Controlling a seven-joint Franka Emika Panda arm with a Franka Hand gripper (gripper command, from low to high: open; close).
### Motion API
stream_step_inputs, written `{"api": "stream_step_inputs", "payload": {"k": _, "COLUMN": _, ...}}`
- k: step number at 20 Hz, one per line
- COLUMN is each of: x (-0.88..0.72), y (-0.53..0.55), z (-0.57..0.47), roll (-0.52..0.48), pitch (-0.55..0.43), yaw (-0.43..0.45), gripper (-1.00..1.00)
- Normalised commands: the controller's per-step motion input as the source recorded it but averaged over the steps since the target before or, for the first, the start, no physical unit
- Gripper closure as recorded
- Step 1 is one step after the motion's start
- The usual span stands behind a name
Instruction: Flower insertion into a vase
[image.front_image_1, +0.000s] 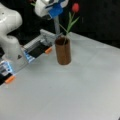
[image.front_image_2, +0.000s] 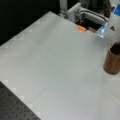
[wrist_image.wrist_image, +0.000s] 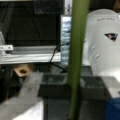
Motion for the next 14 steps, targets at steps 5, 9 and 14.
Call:
{"api": "stream_step_inputs", "payload": {"k": 5, "x": 0.27, "y": 0.03, "z": 0.09, "roll": -0.066, "pitch": 0.507, "yaw": 0.074, "gripper": 1.00}}
{"api": "stream_step_inputs", "payload": {"k": 9, "x": 0.20, "y": -0.03, "z": 0.08, "roll": -0.096, "pitch": 0.399, "yaw": 0.049, "gripper": 1.00}}
{"api": "stream_step_inputs", "payload": {"k": 14, "x": 0.15, "y": -0.04, "z": 0.08, "roll": -0.116, "pitch": 0.288, "yaw": 0.030, "gripper": 1.00}}
